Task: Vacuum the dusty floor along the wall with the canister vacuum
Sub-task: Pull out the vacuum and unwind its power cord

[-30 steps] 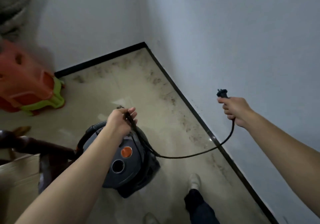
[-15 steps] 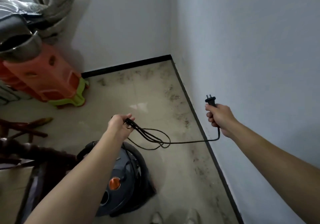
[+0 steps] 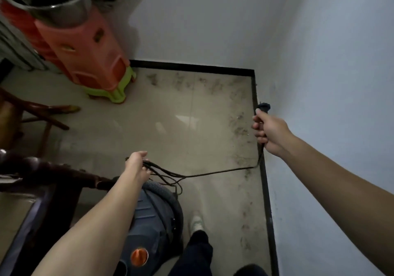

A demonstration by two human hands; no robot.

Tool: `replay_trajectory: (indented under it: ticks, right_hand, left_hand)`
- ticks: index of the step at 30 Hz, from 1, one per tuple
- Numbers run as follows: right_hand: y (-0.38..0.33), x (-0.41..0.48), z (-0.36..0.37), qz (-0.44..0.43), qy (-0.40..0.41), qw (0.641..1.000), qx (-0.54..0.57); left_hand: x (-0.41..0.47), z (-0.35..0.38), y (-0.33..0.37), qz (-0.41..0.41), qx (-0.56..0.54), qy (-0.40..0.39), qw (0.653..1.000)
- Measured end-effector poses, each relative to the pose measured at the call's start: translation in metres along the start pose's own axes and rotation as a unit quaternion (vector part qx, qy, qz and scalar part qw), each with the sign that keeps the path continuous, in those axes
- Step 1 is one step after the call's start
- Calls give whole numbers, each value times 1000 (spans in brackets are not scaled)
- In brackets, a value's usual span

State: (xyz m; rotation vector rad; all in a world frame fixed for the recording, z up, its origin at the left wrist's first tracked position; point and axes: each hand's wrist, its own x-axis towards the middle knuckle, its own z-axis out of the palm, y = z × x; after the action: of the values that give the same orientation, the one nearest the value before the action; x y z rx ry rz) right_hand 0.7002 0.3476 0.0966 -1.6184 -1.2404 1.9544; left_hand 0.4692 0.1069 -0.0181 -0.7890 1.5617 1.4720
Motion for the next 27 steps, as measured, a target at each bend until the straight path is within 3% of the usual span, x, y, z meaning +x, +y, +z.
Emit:
replay_trajectory:
  ticks: [4, 7, 11, 13, 15, 21, 27]
  right_hand:
    - [-20, 36, 44, 66, -63, 994, 60]
    - [-40, 60, 72, 104, -100, 983, 111]
    - [-71, 83, 104, 146, -132, 963, 186]
    - [-89, 94, 117, 155, -143, 952, 221]
    - [-110, 106, 126, 159, -156, 941, 256]
    - [-192, 159, 124, 156, -232, 891, 357]
    - [-282, 214, 76, 112, -219, 872, 424]
  left_hand:
    - [35, -11, 11, 46, 87, 112, 989]
    - [54, -8, 14, 99, 233, 135, 958]
    - [48, 26, 9, 163, 471, -10, 867]
    - [40, 58, 4, 183, 548, -87, 812]
    - [35, 92, 2, 193, 578, -141, 780]
    - [35, 202, 24, 222, 583, -206, 754]
    - [45, 276, 68, 255, 568, -150, 768]
